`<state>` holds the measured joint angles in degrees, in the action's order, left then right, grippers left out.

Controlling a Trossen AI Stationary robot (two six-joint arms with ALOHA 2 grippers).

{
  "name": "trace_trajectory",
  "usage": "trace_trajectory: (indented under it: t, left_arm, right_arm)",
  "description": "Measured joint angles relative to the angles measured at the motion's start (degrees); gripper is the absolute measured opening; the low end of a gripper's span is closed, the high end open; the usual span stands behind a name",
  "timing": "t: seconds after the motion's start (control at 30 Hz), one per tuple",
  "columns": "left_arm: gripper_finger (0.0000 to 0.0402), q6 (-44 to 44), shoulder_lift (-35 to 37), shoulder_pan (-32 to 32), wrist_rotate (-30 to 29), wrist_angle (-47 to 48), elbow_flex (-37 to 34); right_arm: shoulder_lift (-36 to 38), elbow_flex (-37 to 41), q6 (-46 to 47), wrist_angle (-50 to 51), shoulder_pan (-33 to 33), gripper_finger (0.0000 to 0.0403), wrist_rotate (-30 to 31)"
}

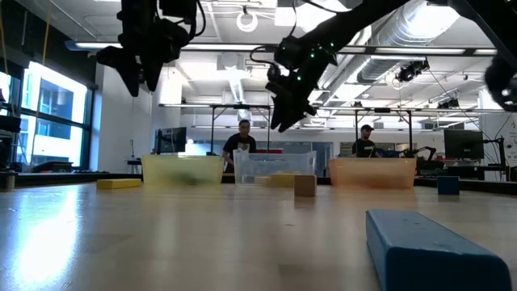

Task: Sort & place blocks by color
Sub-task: Put the blue block into the yellow bin

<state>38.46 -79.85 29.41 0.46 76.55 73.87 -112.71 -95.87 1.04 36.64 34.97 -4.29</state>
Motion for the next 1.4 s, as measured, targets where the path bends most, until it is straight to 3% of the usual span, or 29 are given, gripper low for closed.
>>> trace_trajectory:
  t: [0.4,0.73,1.17,1.4]
  left_arm:
    - [0.0238,-1.65,-0.04,-0.39,1.28,-0.32,0.0]
    - [0.0239,-8.27,-0.48,-4.9,1.28,-2.23,0.0]
    - [0.0239,-18.68,-0.48,-11.9,1.87,-2.23,0.0]
    - [0.0239,-23.35,-0.48,-15.35,1.87,-2.23,0.0]
  right_arm:
    - [0.0,-11.56,-3.74,17.53,-0.14,0.017,-0.21]
    - [0.05,-17.98,-2.54,31.69,-2.06,0.017,-0.24]
    - [0.07,-18.92,10.14,42.65,-15.1,0.017,-0.06]
    - [0.07,-18.85,14.77,49.08,-23.37,0.0169,6.68]
